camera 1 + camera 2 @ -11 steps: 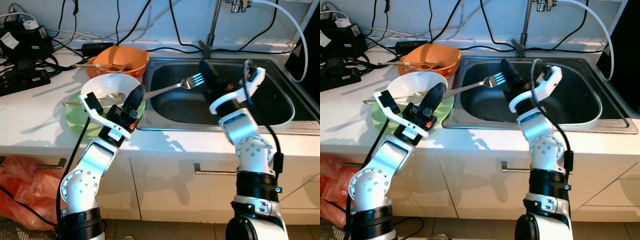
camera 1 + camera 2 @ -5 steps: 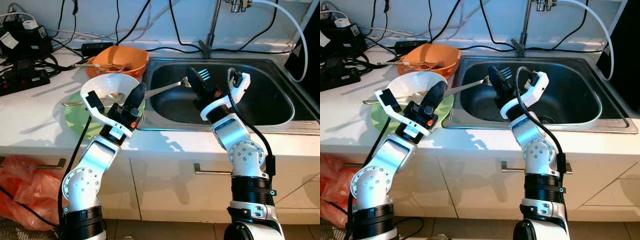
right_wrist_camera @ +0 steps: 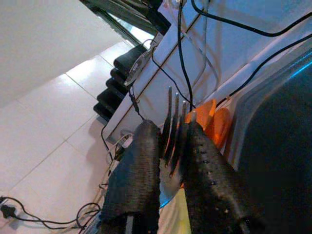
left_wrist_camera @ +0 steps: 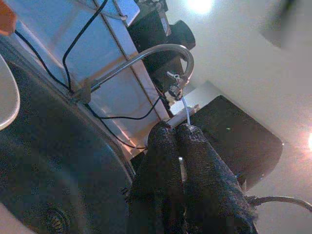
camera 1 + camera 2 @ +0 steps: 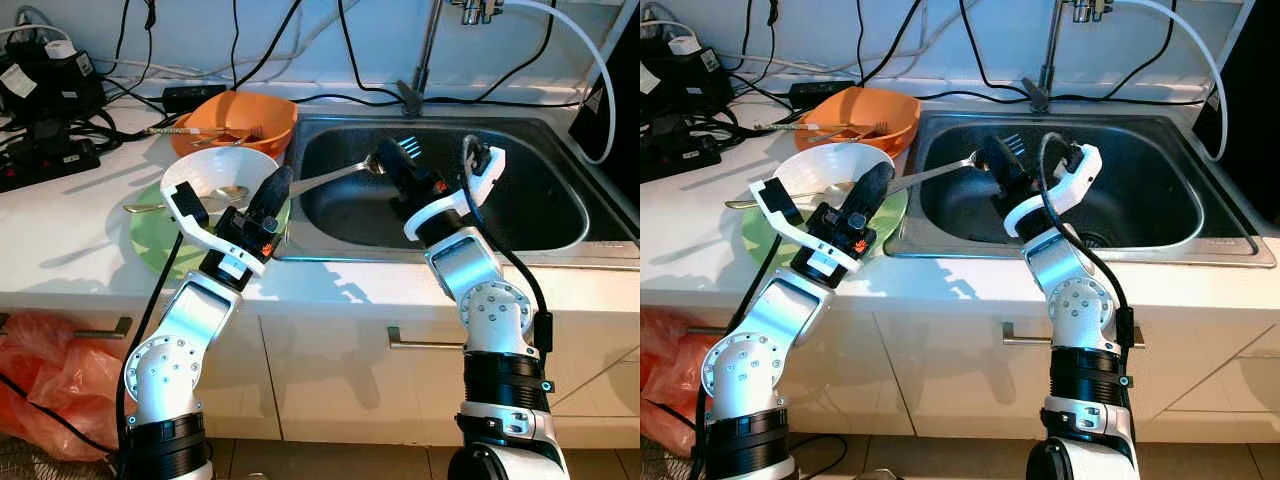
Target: Kitchen organization
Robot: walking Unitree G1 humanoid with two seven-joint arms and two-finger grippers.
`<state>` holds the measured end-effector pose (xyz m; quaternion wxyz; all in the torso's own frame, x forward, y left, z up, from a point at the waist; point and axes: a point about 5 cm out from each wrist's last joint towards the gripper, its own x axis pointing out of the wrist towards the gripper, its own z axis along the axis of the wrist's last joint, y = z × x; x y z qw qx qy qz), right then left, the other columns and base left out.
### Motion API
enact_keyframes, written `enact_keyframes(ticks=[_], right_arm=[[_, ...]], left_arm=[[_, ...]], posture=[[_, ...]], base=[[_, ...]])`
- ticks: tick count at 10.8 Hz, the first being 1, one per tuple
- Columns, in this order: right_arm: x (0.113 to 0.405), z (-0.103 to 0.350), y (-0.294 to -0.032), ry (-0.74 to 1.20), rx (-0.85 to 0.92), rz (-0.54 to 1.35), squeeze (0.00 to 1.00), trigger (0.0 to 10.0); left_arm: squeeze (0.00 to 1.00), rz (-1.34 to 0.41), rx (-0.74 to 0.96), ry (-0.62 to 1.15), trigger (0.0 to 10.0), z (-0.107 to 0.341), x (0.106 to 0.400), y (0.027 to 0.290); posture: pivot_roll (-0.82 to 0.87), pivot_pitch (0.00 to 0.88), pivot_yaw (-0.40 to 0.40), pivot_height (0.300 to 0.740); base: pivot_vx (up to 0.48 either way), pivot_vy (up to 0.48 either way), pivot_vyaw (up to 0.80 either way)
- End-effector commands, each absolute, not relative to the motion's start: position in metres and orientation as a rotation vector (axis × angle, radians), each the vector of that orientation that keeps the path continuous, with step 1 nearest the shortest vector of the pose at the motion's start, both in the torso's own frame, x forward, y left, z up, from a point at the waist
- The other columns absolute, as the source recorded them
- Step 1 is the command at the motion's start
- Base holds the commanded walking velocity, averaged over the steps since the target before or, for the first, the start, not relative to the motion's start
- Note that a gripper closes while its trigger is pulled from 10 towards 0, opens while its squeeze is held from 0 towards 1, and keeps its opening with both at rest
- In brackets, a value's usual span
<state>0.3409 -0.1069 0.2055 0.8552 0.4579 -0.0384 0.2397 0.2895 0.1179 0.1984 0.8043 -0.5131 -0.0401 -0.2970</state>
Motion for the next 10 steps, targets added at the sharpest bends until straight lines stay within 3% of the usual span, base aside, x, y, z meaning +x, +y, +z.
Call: enact_keyframes(ticks=[1, 5, 6, 7, 8, 10], right_arm=[[0.341, 0.208, -0.106, -0.094, 0.977, 0.513, 0.0, 0.0], [0.341, 0.21, -0.106, -0.1, 0.985, 0.516, 0.0, 0.0], [0.341, 0.211, -0.106, -0.103, 0.985, 0.516, 0.0, 0.0], [0.341, 0.211, -0.107, -0.106, 0.987, 0.512, 0.0, 0.0], [0.341, 0.211, -0.107, -0.106, 0.991, 0.507, 0.0, 0.0], [0.343, 0.21, -0.111, -0.106, 1.007, 0.473, 0.0, 0.0]], left_arm=[[0.0, -0.625, -1.091, -0.052, 0.0, 0.192, 0.29, 0.115], [0.0, -0.601, -1.01, -0.025, 0.0, 0.187, 0.29, 0.113], [0.0, -0.61, -0.999, -0.012, 4.1, 0.186, 0.29, 0.112], [0.58, -0.635, -0.957, 0.033, 10.0, 0.181, 0.287, 0.107], [1.0, -0.661, -0.892, 0.074, 10.0, 0.176, 0.285, 0.102], [1.0, -0.685, -0.775, 0.108, 10.0, 0.17, 0.284, 0.097]], posture=[[0.1, 0.022, 0.016, 0.74], [0.1, 0.026, 0.016, 0.74], [0.1, 0.027, 0.017, 0.74], [0.1, 0.026, 0.017, 0.74], [0.11, 0.028, 0.019, 0.74], [0.11, 0.028, 0.018, 0.74]], base=[[0.0, 0.0, 0.0], [0.0, 0.0, 0.0], [0.0, 0.0, 0.0], [0.0, 0.0, 0.0], [0.0, 0.0, 0.0], [0.0, 0.0, 0.0]])
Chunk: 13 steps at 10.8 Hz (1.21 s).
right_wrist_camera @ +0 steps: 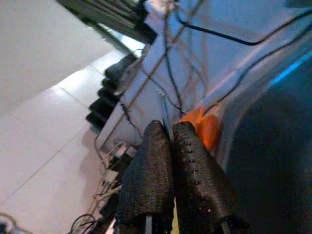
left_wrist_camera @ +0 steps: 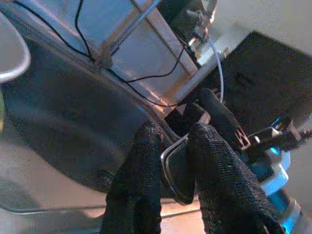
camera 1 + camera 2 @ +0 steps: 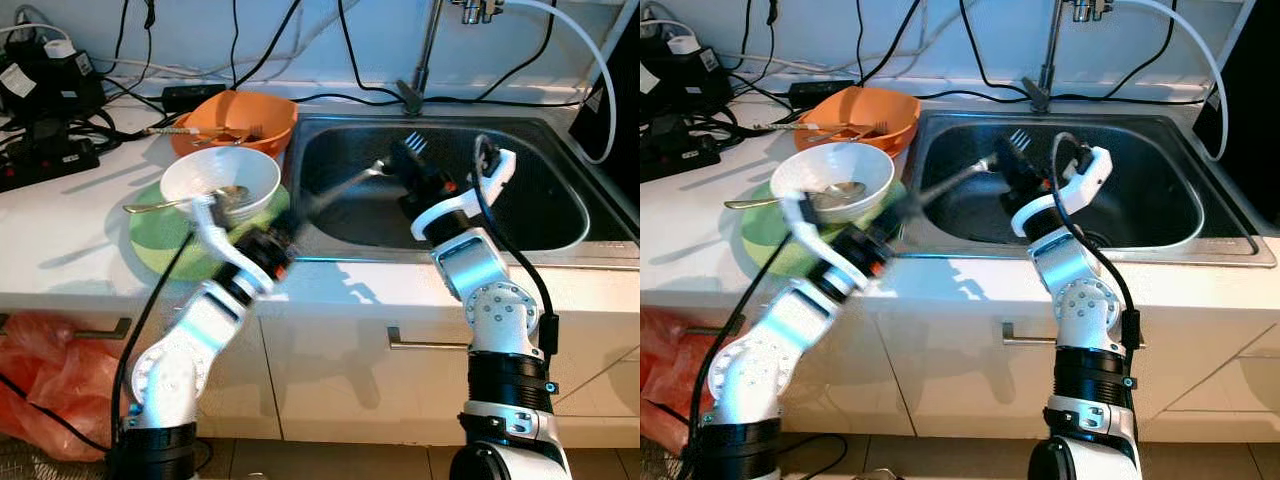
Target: Kitchen organization
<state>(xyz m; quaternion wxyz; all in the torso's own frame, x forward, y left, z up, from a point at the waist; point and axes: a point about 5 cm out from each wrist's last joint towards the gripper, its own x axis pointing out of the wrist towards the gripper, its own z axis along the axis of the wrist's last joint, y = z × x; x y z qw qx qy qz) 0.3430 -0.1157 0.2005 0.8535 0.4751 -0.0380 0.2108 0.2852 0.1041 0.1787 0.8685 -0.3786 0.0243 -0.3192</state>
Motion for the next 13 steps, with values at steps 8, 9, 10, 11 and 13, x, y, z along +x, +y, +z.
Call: enact_keyframes(ticks=[8, 9, 10, 11, 13], right_arm=[[0.366, 0.183, -0.163, -0.082, 0.796, -0.003, 0.0, 0.0], [0.37, 0.183, -0.171, -0.094, 0.749, -0.048, 0.0, 0.0], [0.373, 0.18, -0.182, -0.095, 0.639, -0.114, 0.0, 0.0], [0.374, 0.177, -0.187, -0.097, 0.54, -0.147, 0.0, 0.0], [0.378, 0.166, -0.184, -0.073, 0.304, -0.164, 0.0, 0.0]], left_arm=[[1.0, -0.604, -0.473, 0.098, 10.0, 0.156, 0.284, 0.104], [1.0, -0.604, -0.426, 0.099, 10.0, 0.154, 0.284, 0.104], [1.0, -0.616, -0.333, 0.101, 10.0, 0.15, 0.283, 0.101], [1.0, -0.629, -0.272, 0.106, 10.0, 0.147, 0.282, 0.099], [1.0, -0.639, -0.211, 0.11, 10.0, 0.144, 0.282, 0.098]], posture=[[0.11, 0.027, 0.021, 0.74], [0.11, 0.026, 0.021, 0.74], [0.12, 0.027, 0.022, 0.74], [0.12, 0.028, 0.023, 0.74], [0.12, 0.029, 0.03, 0.74]], base=[[0.0, 0.0, 0.0], [0.0, 0.0, 0.0], [0.0, 0.0, 0.0], [0.0, 0.0, 0.0], [0.0, 0.0, 0.0]])
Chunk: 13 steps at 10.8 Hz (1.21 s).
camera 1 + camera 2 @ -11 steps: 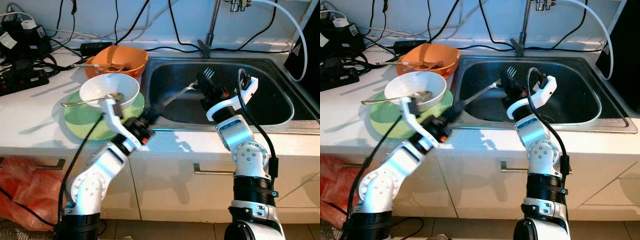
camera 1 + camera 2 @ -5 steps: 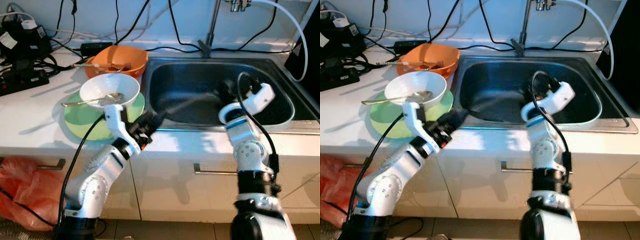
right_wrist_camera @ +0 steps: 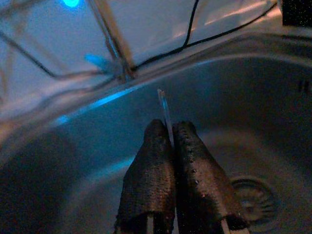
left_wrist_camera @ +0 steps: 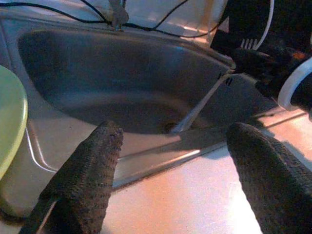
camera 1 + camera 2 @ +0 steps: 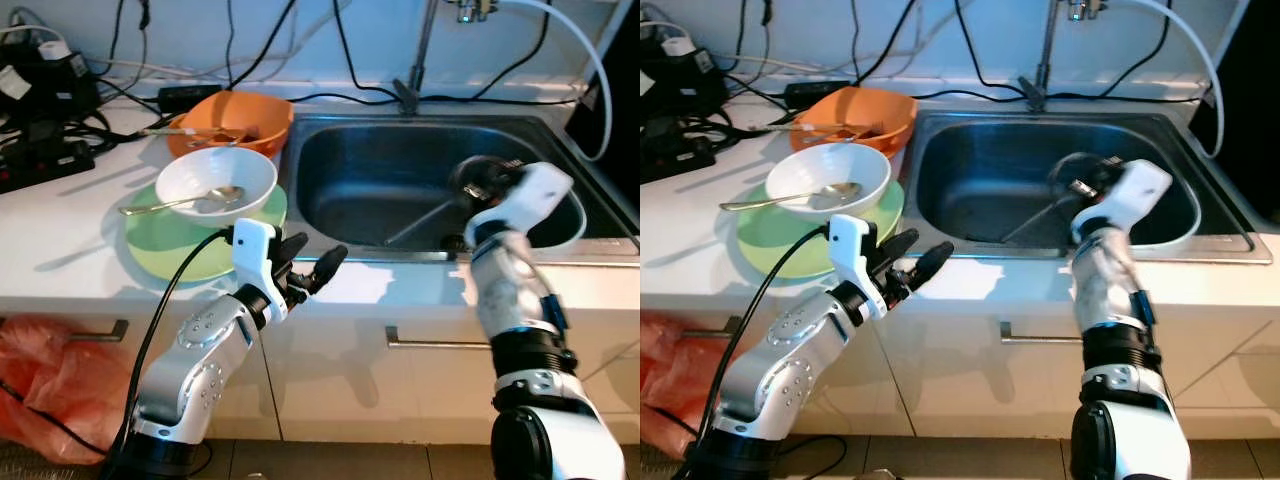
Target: Kitchen organization
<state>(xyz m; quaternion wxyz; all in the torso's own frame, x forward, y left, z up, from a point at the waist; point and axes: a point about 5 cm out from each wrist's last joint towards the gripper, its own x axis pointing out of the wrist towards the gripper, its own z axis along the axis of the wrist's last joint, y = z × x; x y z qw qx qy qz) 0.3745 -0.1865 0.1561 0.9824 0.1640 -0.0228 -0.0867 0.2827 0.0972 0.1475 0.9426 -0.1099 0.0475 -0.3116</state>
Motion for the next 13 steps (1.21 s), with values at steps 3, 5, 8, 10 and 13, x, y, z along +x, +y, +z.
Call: enact_keyframes(ticks=[3, 5, 8, 10, 13], right_arm=[[0.385, 0.158, -0.17, -0.055, 0.17, -0.105, 0.0, 1.8], [0.388, 0.156, -0.158, -0.046, 0.131, -0.053, 1.0, 10.0], [0.389, 0.152, -0.15, -0.04, 0.155, -0.021, 1.0, 10.0], [0.388, 0.15, -0.149, -0.039, 0.17, -0.016, 1.0, 10.0], [0.389, 0.164, -0.135, -0.117, 0.214, 0.078, 1.0, 10.0]], left_arm=[[1.0, -0.652, -0.159, 0.103, 10.0, 0.142, 0.282, 0.096], [1.0, -0.656, -0.143, 0.101, 10.0, 0.142, 0.281, 0.095], [0.95, -0.655, -0.135, 0.1, 10.0, 0.141, 0.28, 0.094], [0.95, -0.651, -0.125, 0.096, 10.0, 0.141, 0.28, 0.093], [1.0, -0.573, -0.019, -0.051, 10.0, 0.16, 0.284, 0.099]], posture=[[0.13, 0.028, 0.032, 0.74], [0.13, 0.031, 0.031, 0.74], [0.13, 0.034, 0.028, 0.74], [0.13, 0.037, 0.026, 0.74], [0.13, 0.043, 0.018, 0.74]], base=[[0.0, 0.0, 0.0], [0.0, 0.0, 0.0], [0.0, 0.0, 0.0], [0.0, 0.0, 0.0], [0.0, 0.0, 0.0]])
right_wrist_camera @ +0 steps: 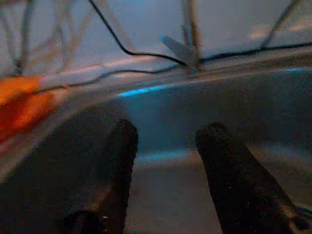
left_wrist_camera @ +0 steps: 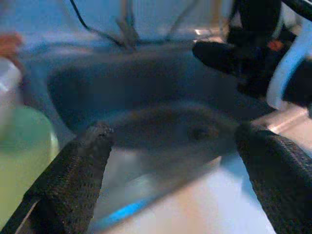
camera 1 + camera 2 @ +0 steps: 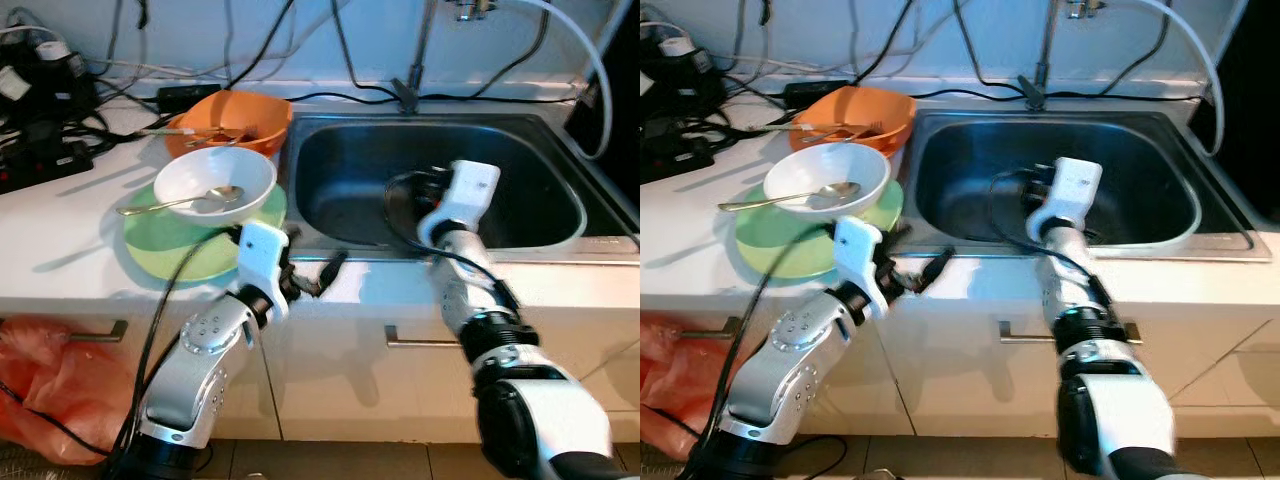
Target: Kitchen organization
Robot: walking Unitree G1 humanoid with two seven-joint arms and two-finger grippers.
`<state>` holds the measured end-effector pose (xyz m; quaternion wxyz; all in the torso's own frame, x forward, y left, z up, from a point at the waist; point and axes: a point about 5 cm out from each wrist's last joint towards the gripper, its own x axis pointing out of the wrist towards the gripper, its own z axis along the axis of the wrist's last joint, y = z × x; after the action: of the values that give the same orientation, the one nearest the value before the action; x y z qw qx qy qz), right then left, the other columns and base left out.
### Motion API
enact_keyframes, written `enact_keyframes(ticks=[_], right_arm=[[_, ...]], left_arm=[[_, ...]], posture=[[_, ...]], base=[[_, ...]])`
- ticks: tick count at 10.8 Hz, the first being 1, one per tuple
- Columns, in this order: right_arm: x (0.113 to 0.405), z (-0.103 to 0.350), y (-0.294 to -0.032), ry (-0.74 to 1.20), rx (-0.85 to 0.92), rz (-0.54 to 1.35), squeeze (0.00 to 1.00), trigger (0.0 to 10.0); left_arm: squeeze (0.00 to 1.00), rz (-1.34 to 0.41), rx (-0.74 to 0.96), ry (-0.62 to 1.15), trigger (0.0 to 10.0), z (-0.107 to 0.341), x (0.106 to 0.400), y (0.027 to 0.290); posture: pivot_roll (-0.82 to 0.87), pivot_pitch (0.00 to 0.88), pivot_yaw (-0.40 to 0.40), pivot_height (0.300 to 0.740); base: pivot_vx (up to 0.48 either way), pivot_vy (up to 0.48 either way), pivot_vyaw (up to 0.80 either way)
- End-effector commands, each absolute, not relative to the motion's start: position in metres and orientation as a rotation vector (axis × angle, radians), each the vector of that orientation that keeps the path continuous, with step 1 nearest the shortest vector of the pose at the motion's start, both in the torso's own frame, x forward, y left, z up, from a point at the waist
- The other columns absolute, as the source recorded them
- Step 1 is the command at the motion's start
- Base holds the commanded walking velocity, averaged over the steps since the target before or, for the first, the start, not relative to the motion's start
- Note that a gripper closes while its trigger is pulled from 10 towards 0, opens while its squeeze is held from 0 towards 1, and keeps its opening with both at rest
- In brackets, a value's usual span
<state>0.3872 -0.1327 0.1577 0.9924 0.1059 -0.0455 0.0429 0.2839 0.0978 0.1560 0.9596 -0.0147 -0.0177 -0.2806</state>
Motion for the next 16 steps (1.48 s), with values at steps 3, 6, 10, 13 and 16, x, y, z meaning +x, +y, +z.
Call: enact_keyframes(ticks=[3, 6, 10, 13, 16], right_arm=[[0.377, 0.182, -0.109, -0.218, 0.198, 0.285, 1.0, 10.0], [0.357, 0.176, -0.097, -0.215, 0.17, 0.421, 0.0, 10.0], [0.318, 0.173, -0.092, -0.169, 0.095, 0.735, 0.0, 10.0], [0.308, 0.177, -0.088, -0.148, 0.063, 0.809, 0.0, 10.0], [0.294, 0.178, -0.082, -0.127, 0.051, 0.938, 0.0, 10.0]], left_arm=[[0.25, -0.286, 0.051, -0.318, 10.0, 0.203, 0.295, 0.131], [0.0, 0.069, 0.098, -0.395, 10.0, 0.217, 0.301, 0.183], [0.0, 0.27, 0.063, -0.288, 10.0, 0.198, 0.299, 0.218], [0.0, 0.208, -0.262, -0.148, 10.0, 0.174, 0.311, 0.21], [0.0, 0.083, -0.408, -0.168, 0.2, 0.179, 0.317, 0.198]], posture=[[0.12, 0.049, 0.017, 0.74], [0.12, 0.049, 0.02, 0.74], [0.12, 0.048, 0.018, 0.74], [0.12, 0.04, 0.02, 0.74], [0.11, 0.037, 0.026, 0.74]], base=[[0.0, 0.0, 0.0], [0.0, 0.0, 0.0], [0.0, 0.0, 0.0], [0.0, 0.0, 0.0], [0.0, 0.0, 0.0]])
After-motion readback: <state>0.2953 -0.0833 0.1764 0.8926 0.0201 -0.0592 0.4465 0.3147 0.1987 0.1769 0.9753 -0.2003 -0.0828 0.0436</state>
